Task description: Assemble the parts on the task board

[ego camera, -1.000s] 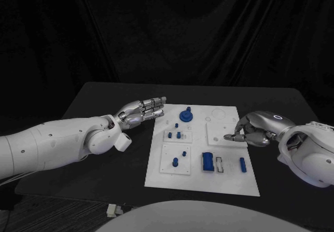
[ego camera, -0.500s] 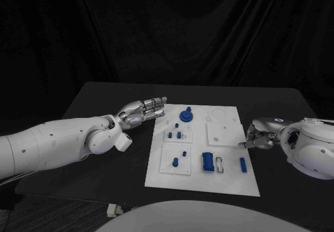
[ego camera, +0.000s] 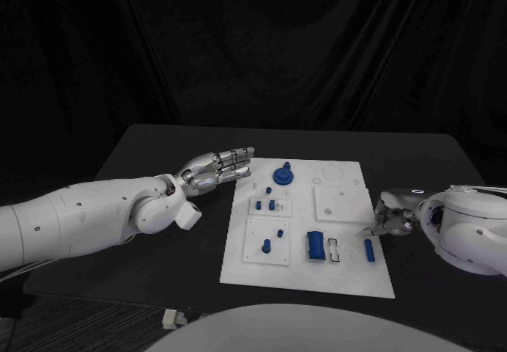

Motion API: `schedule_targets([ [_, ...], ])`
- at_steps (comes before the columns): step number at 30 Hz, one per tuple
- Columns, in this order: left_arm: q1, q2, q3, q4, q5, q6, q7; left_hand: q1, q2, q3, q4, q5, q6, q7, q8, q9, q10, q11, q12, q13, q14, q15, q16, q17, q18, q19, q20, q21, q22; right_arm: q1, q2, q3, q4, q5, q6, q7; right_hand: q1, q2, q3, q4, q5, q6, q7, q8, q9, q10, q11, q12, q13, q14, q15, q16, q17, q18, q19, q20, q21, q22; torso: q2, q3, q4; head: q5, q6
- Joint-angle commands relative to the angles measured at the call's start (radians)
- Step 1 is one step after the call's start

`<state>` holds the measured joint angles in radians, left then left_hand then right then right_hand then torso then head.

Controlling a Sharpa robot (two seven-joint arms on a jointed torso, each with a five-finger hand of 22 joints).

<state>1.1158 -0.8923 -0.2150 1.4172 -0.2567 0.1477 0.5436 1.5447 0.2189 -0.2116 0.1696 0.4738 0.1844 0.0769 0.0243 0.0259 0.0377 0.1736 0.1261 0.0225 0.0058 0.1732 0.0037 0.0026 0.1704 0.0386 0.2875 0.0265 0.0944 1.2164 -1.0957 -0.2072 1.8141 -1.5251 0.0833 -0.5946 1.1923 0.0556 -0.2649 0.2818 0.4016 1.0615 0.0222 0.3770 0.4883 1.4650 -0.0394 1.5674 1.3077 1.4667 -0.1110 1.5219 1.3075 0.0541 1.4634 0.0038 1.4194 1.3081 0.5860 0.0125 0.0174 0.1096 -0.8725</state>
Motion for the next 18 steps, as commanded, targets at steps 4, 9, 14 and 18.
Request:
schedule_targets([
  [4, -0.002, 0.001, 0.001, 0.001, 0.007, 0.012, 0.011, 0.004, 0.004, -0.001, -0.007, 0.004, 0.008, 0.002, 0.004, 0.001, 0.001, 0.005, 0.004, 0.001, 0.001, 0.007, -0.001, 0.000, 0.005, 0.003, 0.005, 0.006, 0.000, -0.009, 0.010, 0.000, -0.007, 0.005, 0.032, -0.030, -0.003, 0.017, -0.007, 0.005, -0.024, 0.015, 0.000, -0.015, -0.004, 0.106, -0.007, 0.003, 0.263, 0.081, -0.008, -0.004, 0.134, -0.019, 0.046, -0.008, 0.002, 0.217, 0.000, 0.0000, -0.0002, -0.001, 0.000],
  [9, -0.002, 0.001, 0.001, 0.001, 0.007, 0.014, 0.011, 0.004, 0.004, -0.001, -0.007, 0.005, 0.008, 0.002, 0.004, 0.001, 0.001, 0.006, 0.005, 0.001, 0.001, 0.007, -0.001, 0.000, 0.005, 0.003, 0.005, 0.006, 0.000, -0.021, 0.021, 0.000, -0.013, 0.006, 0.028, -0.031, -0.004, 0.020, -0.010, 0.005, -0.033, 0.015, 0.001, -0.023, -0.007, 0.106, -0.006, 0.003, 0.263, 0.080, -0.008, -0.005, 0.131, -0.019, 0.046, -0.008, 0.002, 0.217, 0.000, 0.0001, -0.0004, 0.002, 0.000],
  [14, -0.002, 0.000, 0.001, 0.001, 0.007, 0.014, 0.012, 0.004, 0.004, -0.001, -0.007, 0.005, 0.008, 0.002, 0.004, 0.001, 0.001, 0.006, 0.005, 0.001, 0.001, 0.007, -0.001, 0.000, 0.005, 0.003, 0.005, 0.006, 0.000, -0.032, 0.028, 0.000, -0.018, 0.006, 0.027, -0.032, -0.001, 0.020, -0.011, 0.002, -0.035, 0.013, 0.002, -0.030, -0.011, 0.106, -0.005, 0.003, 0.263, 0.080, -0.007, -0.006, 0.130, -0.018, 0.044, -0.008, -0.001, 0.216, 0.000, 0.0001, -0.0004, 0.003, 0.000],
  [18, -0.002, -0.002, 0.001, 0.001, 0.007, 0.014, 0.011, 0.004, 0.004, -0.001, -0.007, 0.005, 0.007, 0.002, 0.004, 0.001, 0.001, 0.006, 0.005, 0.001, 0.002, 0.007, -0.001, 0.000, 0.005, 0.003, 0.005, 0.005, -0.001, -0.039, 0.032, 0.000, -0.020, 0.007, 0.026, -0.033, 0.010, 0.022, -0.010, -0.002, -0.034, 0.015, 0.003, -0.039, -0.015, 0.106, -0.004, 0.003, 0.263, 0.079, -0.006, -0.007, 0.126, -0.018, 0.043, -0.007, -0.003, 0.215, 0.000, 0.0002, 0.0003, 0.003, 0.000],
])
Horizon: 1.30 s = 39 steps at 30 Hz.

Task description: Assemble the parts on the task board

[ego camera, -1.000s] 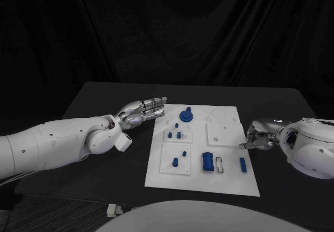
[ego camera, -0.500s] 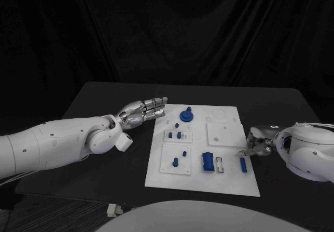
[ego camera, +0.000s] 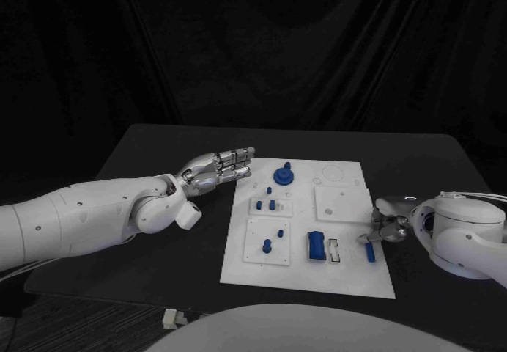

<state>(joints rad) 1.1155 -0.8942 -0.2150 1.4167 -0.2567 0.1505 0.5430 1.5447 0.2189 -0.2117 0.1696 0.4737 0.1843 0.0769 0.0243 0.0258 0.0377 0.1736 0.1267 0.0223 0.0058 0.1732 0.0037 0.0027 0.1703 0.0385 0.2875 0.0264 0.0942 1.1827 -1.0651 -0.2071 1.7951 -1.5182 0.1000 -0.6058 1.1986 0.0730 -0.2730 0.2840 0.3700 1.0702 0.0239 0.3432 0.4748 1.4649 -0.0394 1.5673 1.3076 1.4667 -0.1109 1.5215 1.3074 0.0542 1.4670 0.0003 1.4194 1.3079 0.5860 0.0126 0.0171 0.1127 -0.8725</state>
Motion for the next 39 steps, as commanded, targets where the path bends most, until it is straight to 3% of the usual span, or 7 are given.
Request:
schedule_targets([
  [1, -0.002, 0.000, 0.001, 0.001, 0.007, 0.011, 0.011, 0.004, 0.004, -0.001, -0.007, 0.005, 0.007, 0.002, 0.004, 0.001, 0.001, 0.006, 0.004, 0.002, 0.002, 0.007, -0.001, 0.000, 0.005, 0.003, 0.005, 0.006, -0.001, -0.006, 0.002, 0.000, -0.001, 0.001, 0.009, -0.022, 0.007, 0.004, -0.002, -0.006, -0.003, 0.006, 0.001, -0.007, -0.002, 0.106, -0.004, 0.003, 0.263, 0.079, -0.006, -0.007, 0.126, -0.018, 0.039, -0.003, -0.004, 0.215, 0.000, 0.0002, 0.0007, 0.000, 0.000],
  [17, -0.003, 0.003, 0.001, -0.002, 0.007, 0.013, 0.009, 0.004, 0.004, -0.001, -0.009, 0.005, 0.008, 0.002, 0.004, 0.001, 0.001, 0.008, 0.004, 0.002, 0.002, 0.008, 0.000, 0.000, 0.004, 0.003, 0.005, 0.005, -0.002, -0.028, 0.008, 0.000, 0.002, 0.027, 0.012, -0.025, 0.012, 0.008, -0.006, -0.005, -0.004, 0.024, -0.001, -0.013, -0.005, 0.106, -0.006, 0.003, 0.263, 0.078, -0.006, -0.011, 0.117, -0.016, 0.036, -0.003, -0.010, 0.213, 0.000, -0.0001, 0.0000, -0.002, 0.000],
  [26, -0.003, 0.004, 0.001, -0.002, 0.007, 0.014, 0.008, 0.004, 0.004, -0.001, -0.009, 0.006, 0.008, 0.002, 0.004, 0.001, 0.002, 0.008, 0.004, 0.002, 0.003, 0.009, 0.000, 0.000, 0.004, 0.003, 0.005, 0.005, -0.002, -0.033, 0.013, 0.000, -0.006, 0.060, -0.007, -0.025, 0.126, 0.001, 0.014, -0.069, 0.114, 0.026, -0.004, -0.054, -0.019, 0.106, -0.010, 0.003, 0.263, 0.072, -0.010, -0.023, 0.091, -0.010, 0.025, -0.006, -0.035, 0.205, 0.000, 0.0001, 0.0004, -0.001, 0.000],
  [33, -0.003, 0.005, 0.001, -0.002, 0.007, 0.015, 0.007, 0.004, 0.004, -0.001, -0.009, 0.006, 0.008, 0.002, 0.004, 0.001, 0.002, 0.008, 0.004, 0.002, 0.003, 0.009, 0.000, 0.000, 0.004, 0.003, 0.005, 0.005, -0.002, -0.033, 0.016, 0.000, -0.008, 0.065, -0.011, -0.026, 0.176, -0.009, 0.018, -0.106, 0.151, 0.011, 0.000, -0.078, -0.024, 0.106, -0.008, 0.003, 0.263, 0.067, -0.006, -0.036, 0.062, -0.005, 0.013, -0.004, -0.064, 0.196, 0.000, 0.0001, 0.0000, 0.001, 0.000],
  [34, -0.003, 0.005, 0.001, -0.002, 0.007, 0.015, 0.007, 0.004, 0.004, -0.001, -0.009, 0.006, 0.008, 0.002, 0.004, 0.001, 0.002, 0.008, 0.004, 0.002, 0.003, 0.009, 0.000, 0.000, 0.004, 0.003, 0.005, 0.005, -0.002, -0.033, 0.017, 0.000, -0.009, 0.065, -0.007, -0.027, 0.179, -0.012, 0.016, -0.110, 0.153, 0.004, 0.002, -0.084, -0.026, 0.106, -0.009, 0.003, 0.263, 0.064, -0.001, -0.042, 0.050, 0.005, -0.005, -0.002, -0.107, 0.183, 0.000, 0.0000, 0.0000, 0.002, 0.000],
  [39, -0.004, 0.006, 0.001, -0.002, 0.007, 0.017, 0.005, 0.004, 0.004, 0.000, -0.010, 0.006, 0.008, 0.003, 0.004, 0.001, 0.002, 0.009, 0.004, 0.002, 0.003, 0.009, 0.000, 0.001, 0.004, 0.003, 0.005, 0.005, -0.002, -0.034, 0.022, 0.000, -0.012, 0.065, 0.006, -0.031, 0.187, -0.015, 0.014, -0.120, 0.154, -0.011, 0.008, -0.095, -0.028, 0.106, -0.006, 0.003, 0.263, 0.062, 0.005, -0.050, 0.035, 0.008, -0.012, 0.004, -0.126, 0.177, 0.001, 0.0002, 0.0002, 0.001, 0.000],
])
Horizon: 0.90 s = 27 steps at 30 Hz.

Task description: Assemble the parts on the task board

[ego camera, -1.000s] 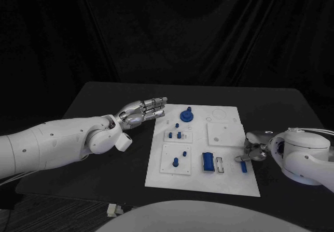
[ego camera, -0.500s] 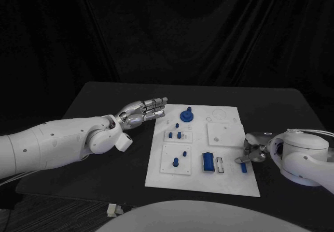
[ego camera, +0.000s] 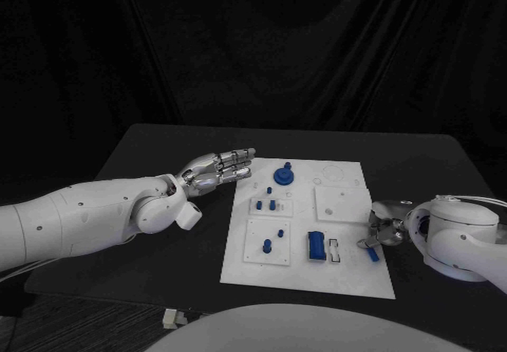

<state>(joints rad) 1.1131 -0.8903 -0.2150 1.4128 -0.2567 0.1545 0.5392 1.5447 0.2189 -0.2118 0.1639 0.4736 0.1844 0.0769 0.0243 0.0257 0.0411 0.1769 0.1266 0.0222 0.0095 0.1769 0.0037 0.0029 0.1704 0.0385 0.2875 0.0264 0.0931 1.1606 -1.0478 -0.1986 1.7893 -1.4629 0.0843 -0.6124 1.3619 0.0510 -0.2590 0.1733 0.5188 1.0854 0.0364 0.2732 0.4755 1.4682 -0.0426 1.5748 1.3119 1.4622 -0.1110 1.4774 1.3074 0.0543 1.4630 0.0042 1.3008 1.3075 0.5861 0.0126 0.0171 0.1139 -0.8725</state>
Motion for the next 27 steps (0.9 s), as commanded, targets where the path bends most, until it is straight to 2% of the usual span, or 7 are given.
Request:
schedule_targets([
  [1, -0.001, 0.003, 0.001, 0.001, 0.007, 0.014, 0.009, 0.005, 0.004, 0.000, -0.005, 0.007, 0.008, 0.003, 0.004, 0.001, -0.001, 0.006, 0.005, 0.002, 0.001, 0.007, 0.000, 0.001, 0.004, 0.003, 0.005, 0.005, -0.001, -0.012, 0.006, -0.009, -0.007, 0.010, 0.023, -0.026, 0.027, 0.008, 0.000, -0.012, 0.007, -0.029, -0.003, -0.027, -0.029, 0.103, -0.002, -0.004, 0.259, 0.066, 0.006, -0.007, 0.032, 0.008, -0.009, 0.001, -0.010, 0.176, 0.000, 0.0002, 0.0003, 0.000, 0.000],
  [7, -0.002, 0.004, 0.001, 0.001, 0.007, 0.015, 0.008, 0.005, 0.005, 0.000, -0.007, 0.008, 0.007, 0.002, 0.004, 0.001, -0.001, 0.007, 0.006, 0.002, 0.002, 0.010, 0.001, 0.001, 0.003, 0.003, 0.005, 0.005, -0.001, -0.013, 0.008, -0.009, -0.005, 0.010, 0.019, -0.028, 0.048, 0.013, 0.005, -0.033, 0.043, -0.033, 0.000, -0.030, -0.027, 0.103, 0.000, -0.004, 0.259, 0.065, 0.008, -0.010, 0.027, 0.009, -0.009, 0.005, -0.016, 0.174, 0.000, 0.0000, 0.0001, 0.002, 0.000],
  [10, -0.002, 0.004, 0.001, 0.001, 0.007, 0.016, 0.007, 0.005, 0.005, 0.000, -0.007, 0.008, 0.007, 0.002, 0.004, 0.001, -0.001, 0.007, 0.006, 0.002, 0.002, 0.010, 0.001, 0.001, 0.003, 0.003, 0.005, 0.005, -0.001, -0.013, 0.007, -0.009, 0.000, 0.012, 0.010, -0.028, 0.056, 0.015, 0.008, -0.045, 0.086, -0.030, -0.001, -0.029, -0.024, 0.103, -0.001, -0.004, 0.259, 0.066, 0.008, -0.010, 0.027, 0.010, -0.009, 0.006, -0.019, 0.174, 0.000, 0.0000, 0.0002, 0.002, 0.000],
  [13, -0.002, 0.004, 0.001, 0.000, 0.007, 0.017, 0.006, 0.005, 0.005, 0.001, -0.008, 0.008, 0.007, 0.002, 0.004, 0.001, 0.000, 0.008, 0.007, 0.002, 0.003, 0.011, 0.001, 0.001, 0.003, 0.003, 0.005, 0.005, -0.001, -0.013, 0.003, -0.009, 0.007, 0.023, 0.001, -0.028, 0.055, 0.016, 0.009, -0.052, 0.145, -0.023, -0.004, -0.024, -0.020, 0.103, -0.003, -0.004, 0.259, 0.067, 0.006, -0.009, 0.028, 0.010, -0.007, 0.005, -0.021, 0.174, 0.000, 0.0000, 0.0005, 0.001, 0.000],
  [21, -0.003, 0.006, 0.001, -0.002, 0.007, 0.019, 0.004, 0.005, 0.005, 0.001, -0.009, 0.008, 0.007, 0.001, 0.004, 0.001, 0.001, 0.011, 0.008, 0.002, 0.004, 0.012, 0.001, 0.002, 0.002, 0.003, 0.005, 0.005, -0.001, -0.012, -0.011, -0.008, 0.024, 0.128, -0.031, -0.025, 0.040, 0.019, 0.007, -0.048, 0.166, -0.015, -0.007, -0.019, -0.016, 0.103, -0.006, -0.004, 0.259, 0.068, 0.004, -0.007, 0.033, 0.009, -0.005, 0.003, -0.019, 0.175, 0.000, 0.0003, 0.0001, -0.001, 0.000],
  [27, -0.004, 0.007, 0.001, -0.003, 0.007, 0.021, 0.003, 0.005, 0.005, 0.001, -0.010, 0.008, 0.007, 0.001, 0.004, 0.001, 0.001, 0.012, 0.008, 0.002, 0.004, 0.013, 0.002, 0.002, 0.002, 0.003, 0.005, 0.005, -0.001, 0.001, -0.014, -0.008, 0.026, 0.250, -0.051, -0.024, 0.030, 0.023, 0.006, -0.043, 0.172, -0.014, -0.008, -0.018, -0.014, 0.103, -0.008, -0.004, 0.259, 0.069, 0.003, -0.006, 0.035, 0.009, -0.003, 0.002, -0.017, 0.176, 0.000, 0.0001, -0.0008, 0.000, 0.000],
])
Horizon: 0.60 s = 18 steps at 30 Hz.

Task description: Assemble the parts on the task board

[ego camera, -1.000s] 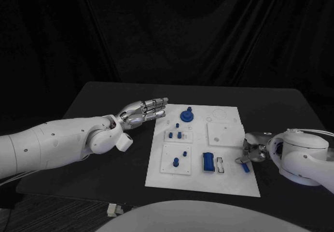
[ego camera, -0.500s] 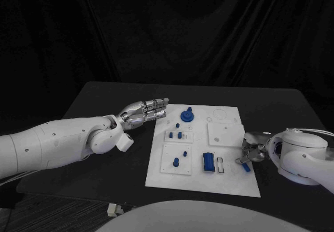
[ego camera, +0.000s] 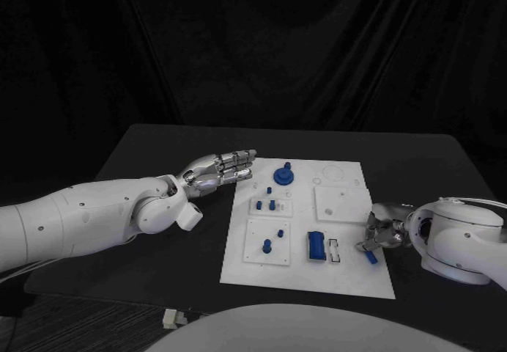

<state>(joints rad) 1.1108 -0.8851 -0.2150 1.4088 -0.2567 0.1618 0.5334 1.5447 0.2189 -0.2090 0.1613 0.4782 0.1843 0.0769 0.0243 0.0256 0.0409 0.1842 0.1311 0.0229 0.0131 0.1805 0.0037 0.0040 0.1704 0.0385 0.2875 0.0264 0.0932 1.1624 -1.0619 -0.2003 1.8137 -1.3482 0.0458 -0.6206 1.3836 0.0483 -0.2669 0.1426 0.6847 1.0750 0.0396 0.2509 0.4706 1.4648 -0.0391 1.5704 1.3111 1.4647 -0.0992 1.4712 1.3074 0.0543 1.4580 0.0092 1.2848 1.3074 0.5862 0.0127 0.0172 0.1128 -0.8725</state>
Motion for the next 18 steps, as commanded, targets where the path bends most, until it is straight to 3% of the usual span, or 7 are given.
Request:
schedule_targets([
  [1, -0.002, 0.002, 0.001, 0.001, 0.007, 0.013, 0.009, 0.005, 0.005, -0.001, -0.007, 0.004, 0.007, 0.001, 0.004, 0.001, 0.001, 0.005, 0.004, 0.001, 0.001, 0.009, 0.002, 0.001, 0.002, 0.003, 0.005, 0.005, -0.002, 0.002, 0.001, -0.006, 0.002, 0.163, -0.018, -0.015, 0.009, 0.026, 0.014, -0.013, 0.006, -0.003, -0.011, 0.004, -0.010, 0.106, -0.011, 0.000, 0.260, 0.066, -0.009, 0.001, 0.035, 0.009, 0.002, -0.003, -0.001, 0.176, -0.001, 0.0001, -0.0007, 0.001, 0.000],
  [9, -0.002, 0.001, 0.001, 0.000, 0.007, 0.014, 0.007, 0.005, 0.005, -0.001, -0.007, 0.004, 0.007, 0.001, 0.004, 0.001, 0.001, 0.005, 0.004, 0.001, 0.001, 0.009, 0.002, 0.001, 0.002, 0.003, 0.005, 0.005, -0.002, 0.020, 0.008, -0.006, -0.005, 0.325, -0.059, -0.015, 0.007, 0.029, 0.016, -0.012, 0.009, -0.001, -0.013, 0.005, -0.009, 0.106, -0.012, 0.000, 0.260, 0.066, -0.009, 0.001, 0.035, 0.010, -0.001, -0.003, -0.008, 0.174, 0.000, 0.0000, -0.0003, 0.003, 0.000],
  [18, -0.003, 0.002, 0.001, -0.002, 0.007, 0.016, 0.005, 0.005, 0.006, -0.001, -0.008, 0.004, 0.008, 0.001, 0.004, 0.001, 0.002, 0.006, 0.004, 0.002, 0.001, 0.010, 0.002, 0.001, 0.002, 0.003, 0.005, 0.005, -0.001, 0.024, 0.026, -0.006, -0.019, 0.501, -0.125, -0.014, 0.001, 0.033, 0.016, -0.008, 0.010, -0.003, -0.013, 0.005, -0.008, 0.106, -0.013, 0.000, 0.260, 0.065, -0.010, -0.002, 0.028, 0.012, -0.003, -0.004, -0.016, 0.172, 0.000, -0.0001, 0.0007, -0.002, 0.000],
])
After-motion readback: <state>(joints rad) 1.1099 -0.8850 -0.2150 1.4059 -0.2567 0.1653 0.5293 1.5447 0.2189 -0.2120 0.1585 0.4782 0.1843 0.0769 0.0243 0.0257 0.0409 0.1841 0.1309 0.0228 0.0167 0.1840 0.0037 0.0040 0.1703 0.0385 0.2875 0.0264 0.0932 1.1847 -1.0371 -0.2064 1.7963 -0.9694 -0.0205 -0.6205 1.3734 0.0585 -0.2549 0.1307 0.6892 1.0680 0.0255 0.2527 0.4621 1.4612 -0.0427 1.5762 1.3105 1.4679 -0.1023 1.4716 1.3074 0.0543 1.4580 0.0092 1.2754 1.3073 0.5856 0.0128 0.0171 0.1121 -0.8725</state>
